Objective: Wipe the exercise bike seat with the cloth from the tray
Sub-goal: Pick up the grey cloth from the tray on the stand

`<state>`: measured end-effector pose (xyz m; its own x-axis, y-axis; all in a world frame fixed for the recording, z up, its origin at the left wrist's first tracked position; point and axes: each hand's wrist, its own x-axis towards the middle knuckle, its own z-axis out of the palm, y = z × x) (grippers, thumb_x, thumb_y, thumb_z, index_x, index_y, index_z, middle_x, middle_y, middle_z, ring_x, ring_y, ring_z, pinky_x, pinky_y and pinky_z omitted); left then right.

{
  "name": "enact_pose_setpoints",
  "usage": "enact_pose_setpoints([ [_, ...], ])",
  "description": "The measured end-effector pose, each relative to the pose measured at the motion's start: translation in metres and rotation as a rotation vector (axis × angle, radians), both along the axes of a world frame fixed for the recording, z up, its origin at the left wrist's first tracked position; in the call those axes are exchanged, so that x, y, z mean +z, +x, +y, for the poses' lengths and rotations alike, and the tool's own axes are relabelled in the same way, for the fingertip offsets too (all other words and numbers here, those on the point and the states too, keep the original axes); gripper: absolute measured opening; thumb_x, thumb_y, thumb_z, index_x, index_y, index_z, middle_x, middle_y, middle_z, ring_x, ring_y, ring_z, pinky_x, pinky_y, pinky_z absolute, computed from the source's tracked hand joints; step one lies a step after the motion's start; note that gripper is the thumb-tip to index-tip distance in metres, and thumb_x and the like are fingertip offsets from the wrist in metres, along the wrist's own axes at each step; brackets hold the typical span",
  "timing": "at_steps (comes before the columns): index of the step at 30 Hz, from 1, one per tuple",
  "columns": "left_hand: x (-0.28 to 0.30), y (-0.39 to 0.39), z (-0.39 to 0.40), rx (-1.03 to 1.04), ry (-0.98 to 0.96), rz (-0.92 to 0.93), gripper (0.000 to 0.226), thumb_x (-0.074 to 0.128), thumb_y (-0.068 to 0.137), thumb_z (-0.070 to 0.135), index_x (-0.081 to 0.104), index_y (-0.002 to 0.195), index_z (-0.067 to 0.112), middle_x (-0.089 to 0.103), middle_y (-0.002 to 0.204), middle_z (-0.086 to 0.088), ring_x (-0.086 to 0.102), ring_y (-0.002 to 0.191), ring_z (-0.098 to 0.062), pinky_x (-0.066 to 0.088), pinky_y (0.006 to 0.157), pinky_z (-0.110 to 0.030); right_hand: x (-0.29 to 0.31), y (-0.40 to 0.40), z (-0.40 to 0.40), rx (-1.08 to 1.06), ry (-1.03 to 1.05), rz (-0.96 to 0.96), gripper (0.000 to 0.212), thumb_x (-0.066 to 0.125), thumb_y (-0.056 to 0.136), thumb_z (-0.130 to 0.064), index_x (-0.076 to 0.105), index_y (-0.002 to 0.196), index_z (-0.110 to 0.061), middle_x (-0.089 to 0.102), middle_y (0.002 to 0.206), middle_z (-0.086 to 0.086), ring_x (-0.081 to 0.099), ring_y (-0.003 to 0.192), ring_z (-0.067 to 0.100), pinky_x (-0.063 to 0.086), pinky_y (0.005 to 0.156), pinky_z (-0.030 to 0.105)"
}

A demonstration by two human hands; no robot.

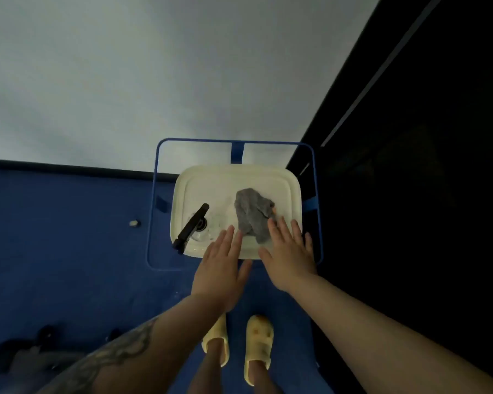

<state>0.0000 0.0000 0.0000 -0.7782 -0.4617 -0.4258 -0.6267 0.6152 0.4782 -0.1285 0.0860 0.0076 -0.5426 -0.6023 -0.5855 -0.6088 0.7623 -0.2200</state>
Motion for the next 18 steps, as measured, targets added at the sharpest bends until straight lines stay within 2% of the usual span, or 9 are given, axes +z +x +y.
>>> enact_pose_setpoints([
  [7, -0.045, -0.008, -0.013, 0.024, 0.03, 0.04, 0.061, 0.026, 0.098, 0.039, -0.003, 0.149, 0.023, -0.009, 0.158, 0.004, -0.013, 0.143, -0.008, -0.004, 0.116, -0.026, -0.056, -0.008, -0.027, -0.03, -0.098, -0.007, 0.073, 0.038, 0.098, -0.044, -0.007, 0.152, -0.027, -0.012, 0.161, -0.001, -0.007, 0.148, 0.021, 0.002, 0.119, 0.043],
  [14, -0.056, -0.005, -0.013, 0.094, 0.063, 0.18, 0.062, 0.025, 0.094, 0.043, 0.007, 0.149, 0.024, -0.002, 0.155, 0.011, -0.008, 0.139, 0.001, 0.0, 0.114, -0.022, -0.082, -0.015, -0.04, -0.091, -0.283, 0.112, 0.087, 0.055, 0.091, -0.044, -0.005, 0.152, -0.028, -0.003, 0.162, -0.001, 0.007, 0.147, 0.023, 0.015, 0.117, 0.04],
  [16, -0.056, -0.004, -0.012, 0.106, 0.053, 0.198, 0.061, 0.025, 0.094, 0.044, 0.007, 0.149, 0.025, -0.003, 0.154, 0.014, -0.008, 0.139, 0.002, 0.002, 0.114, -0.022, -0.086, -0.016, -0.043, -0.084, -0.322, 0.166, 0.086, 0.059, 0.089, -0.041, 0.001, 0.152, -0.031, 0.004, 0.162, 0.001, 0.012, 0.146, 0.024, 0.019, 0.115, 0.041],
  [18, -0.056, -0.004, -0.011, 0.099, 0.038, 0.204, 0.061, 0.024, 0.093, 0.045, 0.008, 0.149, 0.026, -0.002, 0.153, 0.014, -0.007, 0.139, 0.002, 0.004, 0.114, -0.023, -0.088, -0.017, -0.047, -0.045, -0.326, 0.217, 0.076, 0.061, 0.088, -0.039, 0.019, 0.151, -0.029, 0.02, 0.158, 0.004, 0.021, 0.142, 0.025, 0.027, 0.11, 0.041],
])
